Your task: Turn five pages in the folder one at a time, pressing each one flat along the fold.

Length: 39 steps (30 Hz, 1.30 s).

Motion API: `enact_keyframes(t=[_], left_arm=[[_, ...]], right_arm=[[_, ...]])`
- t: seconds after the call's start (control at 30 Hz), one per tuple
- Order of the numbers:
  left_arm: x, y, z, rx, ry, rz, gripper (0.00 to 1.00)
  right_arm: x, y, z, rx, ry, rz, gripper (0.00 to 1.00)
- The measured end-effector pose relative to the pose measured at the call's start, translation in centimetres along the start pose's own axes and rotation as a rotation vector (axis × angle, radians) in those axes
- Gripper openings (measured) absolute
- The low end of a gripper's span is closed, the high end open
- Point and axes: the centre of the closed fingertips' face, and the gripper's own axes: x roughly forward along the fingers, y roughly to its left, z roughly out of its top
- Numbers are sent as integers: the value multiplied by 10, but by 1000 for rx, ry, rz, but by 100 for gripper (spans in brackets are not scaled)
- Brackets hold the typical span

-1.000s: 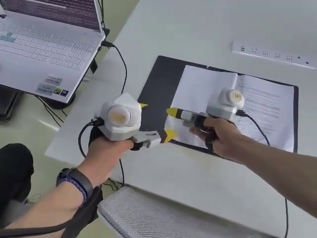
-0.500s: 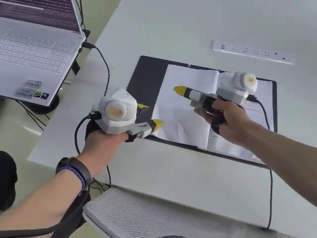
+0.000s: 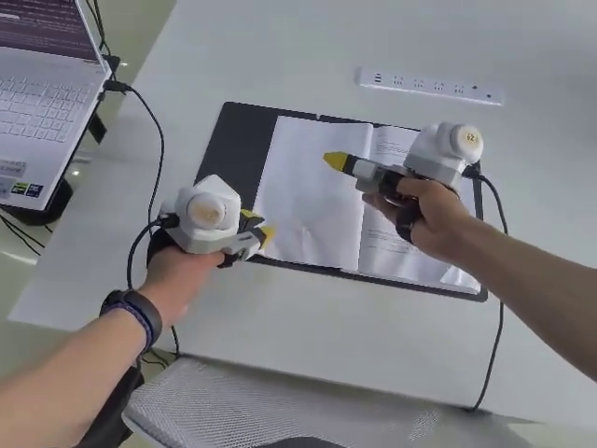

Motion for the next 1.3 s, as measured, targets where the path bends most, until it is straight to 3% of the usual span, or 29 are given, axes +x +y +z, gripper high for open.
enact_keyframes(t=[0.33,0.6,0.83,0.93,1.2,1.3], left_arm=[[11,0,-24,17,53,8,2],[8,1,-21,44,48,26,0],[8,2,-21,30,43,27,0],[8,3,-21,29,45,26,0],[8,3,-21,23,44,34,0],[9,2,-20,22,45,35,0]], right_arm=[[-9,-10,0,15,-7,-23,17],[-12,-26,4,16,-2,-32,17],[-10,-33,9,16,-4,-38,16],[-7,-44,16,23,-6,-43,15],[-9,-52,12,43,-2,-63,11],[-9,-56,10,42,-1,-72,6]])
